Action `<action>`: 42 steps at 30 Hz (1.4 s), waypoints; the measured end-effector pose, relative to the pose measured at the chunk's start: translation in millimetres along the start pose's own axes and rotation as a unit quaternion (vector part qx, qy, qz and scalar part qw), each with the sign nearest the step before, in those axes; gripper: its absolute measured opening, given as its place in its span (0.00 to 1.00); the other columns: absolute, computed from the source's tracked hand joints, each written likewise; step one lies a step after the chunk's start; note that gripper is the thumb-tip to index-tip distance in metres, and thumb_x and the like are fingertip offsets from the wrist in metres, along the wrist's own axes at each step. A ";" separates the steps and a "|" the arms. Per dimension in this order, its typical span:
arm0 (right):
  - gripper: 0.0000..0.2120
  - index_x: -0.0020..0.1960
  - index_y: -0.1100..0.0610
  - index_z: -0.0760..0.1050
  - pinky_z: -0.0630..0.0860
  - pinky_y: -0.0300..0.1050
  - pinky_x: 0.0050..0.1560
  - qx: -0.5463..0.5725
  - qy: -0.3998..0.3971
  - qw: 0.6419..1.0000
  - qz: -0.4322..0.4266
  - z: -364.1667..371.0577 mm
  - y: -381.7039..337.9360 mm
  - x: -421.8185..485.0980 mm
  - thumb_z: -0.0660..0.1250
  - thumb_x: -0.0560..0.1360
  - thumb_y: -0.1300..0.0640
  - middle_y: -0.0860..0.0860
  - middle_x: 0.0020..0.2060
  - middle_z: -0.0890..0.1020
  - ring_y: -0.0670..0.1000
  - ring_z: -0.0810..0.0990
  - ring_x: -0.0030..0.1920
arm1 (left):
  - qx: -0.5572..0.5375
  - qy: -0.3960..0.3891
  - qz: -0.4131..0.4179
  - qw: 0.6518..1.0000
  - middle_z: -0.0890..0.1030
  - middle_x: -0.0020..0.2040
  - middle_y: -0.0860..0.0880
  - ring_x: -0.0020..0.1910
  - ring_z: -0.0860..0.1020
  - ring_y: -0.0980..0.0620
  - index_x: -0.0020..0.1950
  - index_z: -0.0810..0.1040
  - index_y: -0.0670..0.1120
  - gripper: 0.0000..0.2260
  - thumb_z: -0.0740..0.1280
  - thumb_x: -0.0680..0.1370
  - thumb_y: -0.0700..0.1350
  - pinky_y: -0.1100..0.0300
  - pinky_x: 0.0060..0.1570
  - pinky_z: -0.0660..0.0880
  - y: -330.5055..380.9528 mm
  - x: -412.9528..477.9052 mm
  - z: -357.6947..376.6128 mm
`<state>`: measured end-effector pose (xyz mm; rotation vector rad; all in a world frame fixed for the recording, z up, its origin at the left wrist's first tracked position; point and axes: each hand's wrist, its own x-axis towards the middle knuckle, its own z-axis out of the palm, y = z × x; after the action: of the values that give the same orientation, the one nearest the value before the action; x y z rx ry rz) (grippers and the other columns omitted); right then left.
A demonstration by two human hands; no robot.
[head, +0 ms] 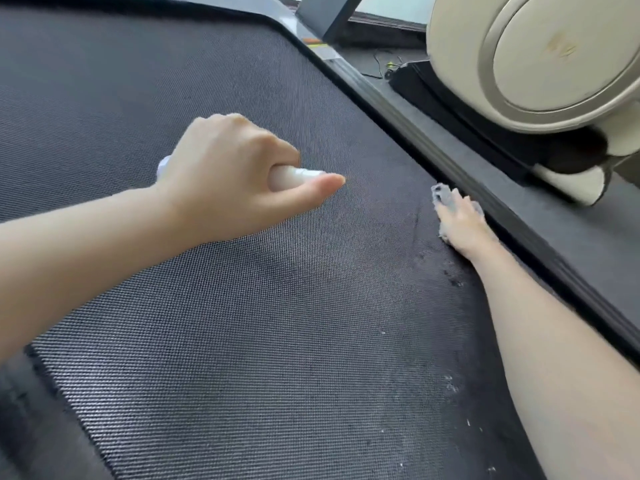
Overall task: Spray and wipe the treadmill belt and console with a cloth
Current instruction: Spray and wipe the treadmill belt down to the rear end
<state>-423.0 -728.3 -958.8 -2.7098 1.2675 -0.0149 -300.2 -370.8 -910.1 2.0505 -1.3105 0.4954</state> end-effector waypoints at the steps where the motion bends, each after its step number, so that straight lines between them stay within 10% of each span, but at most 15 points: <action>1: 0.27 0.78 0.57 0.49 0.45 0.50 0.75 0.005 0.002 1.000 0.007 1.2 0.5 -0.7 0.49 0.83 0.48 0.55 0.77 0.53 0.54 0.49 0.77 | -0.003 0.002 -0.001 1.000 0.62 0.21 0.52 0.22 0.62 0.50 0.25 0.55 0.49 0.27 0.53 0.75 0.66 0.59 0.29 0.54 0.6 0.0 -1.2; 7: 0.25 0.77 0.47 0.50 0.40 0.45 0.74 0.039 -0.036 0.981 -0.185 12.6 -65.2 -69.8 0.53 0.82 0.51 0.44 0.77 0.51 0.48 0.45 0.77 | -0.028 0.012 -0.009 1.000 0.63 0.22 0.52 0.23 0.63 0.50 0.25 0.57 0.49 0.27 0.52 0.75 0.67 0.60 0.29 0.54 6.3 -2.7 -9.8; 11: 0.26 0.75 0.42 0.49 0.39 0.48 0.76 0.056 -0.078 0.888 -0.449 26.6 -126.5 -178.3 0.51 0.79 0.46 0.40 0.76 0.50 0.44 0.42 0.77 | -0.027 0.031 -0.014 0.999 0.63 0.22 0.51 0.23 0.63 0.49 0.25 0.55 0.49 0.27 0.52 0.74 0.68 0.58 0.30 0.56 4.2 -6.4 -13.1; 16: 0.25 0.76 0.48 0.56 0.43 0.52 0.76 0.005 -0.084 0.808 -0.583 27.9 -135.3 -217.6 0.56 0.80 0.50 0.45 0.77 0.55 0.47 0.46 0.77 | -0.023 0.032 -0.006 0.999 0.63 0.22 0.51 0.24 0.63 0.46 0.25 0.55 0.49 0.28 0.52 0.75 0.68 0.58 0.30 0.57 2.2 -3.1 -15.6; 19: 0.24 0.75 0.45 0.51 0.45 0.54 0.76 -0.007 -0.038 0.855 -0.517 26.6 -115.5 -152.1 0.52 0.81 0.47 0.44 0.76 0.53 0.46 0.46 0.77 | -0.018 0.025 -0.007 1.000 0.62 0.22 0.51 0.24 0.61 0.48 0.25 0.54 0.49 0.27 0.53 0.74 0.67 0.58 0.31 0.56 1.2 -1.8 -16.0; 24: 0.26 0.77 0.48 0.53 0.45 0.51 0.76 0.042 -0.007 0.985 -0.166 7.9 -35.3 -52.8 0.53 0.81 0.45 0.48 0.77 0.55 0.50 0.49 0.77 | -0.002 0.004 -0.005 1.000 0.62 0.22 0.51 0.23 0.62 0.50 0.25 0.54 0.49 0.27 0.53 0.75 0.67 0.58 0.30 0.57 -3.5 -6.1 -15.2; 30: 0.27 0.78 0.55 0.50 0.45 0.52 0.75 0.018 -0.010 0.999 0.038 -0.6 -11.1 -28.6 0.47 0.81 0.47 0.54 0.77 0.52 0.55 0.49 0.77 | 0.004 0.002 -0.010 1.000 0.62 0.21 0.51 0.23 0.62 0.47 0.25 0.55 0.48 0.27 0.53 0.75 0.66 0.58 0.30 0.56 -4.2 -8.5 -25.0; 37: 0.26 0.76 0.50 0.56 0.51 0.56 0.74 -0.034 -0.012 0.982 -0.187 13.8 -114.2 -65.3 0.46 0.79 0.46 0.51 0.76 0.55 0.57 0.53 0.76 | -0.009 0.021 -0.023 0.999 0.59 0.21 0.53 0.22 0.60 0.53 0.25 0.56 0.49 0.27 0.54 0.76 0.65 0.60 0.28 0.54 -6.0 -5.8 -39.4; 42: 0.25 0.76 0.47 0.57 0.40 0.49 0.75 0.044 -0.069 0.868 -0.490 33.7 -187.9 -199.3 0.54 0.79 0.49 0.46 0.77 0.56 0.48 0.48 0.77 | 0.000 0.026 -0.027 0.999 0.58 0.20 0.53 0.22 0.59 0.52 0.25 0.54 0.49 0.27 0.55 0.76 0.64 0.58 0.27 0.55 -15.2 -7.0 -47.8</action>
<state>-405.5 -452.8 -955.1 -2.8679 -0.2363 0.0093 -288.2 -328.6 -884.8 2.0530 -1.2216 0.5209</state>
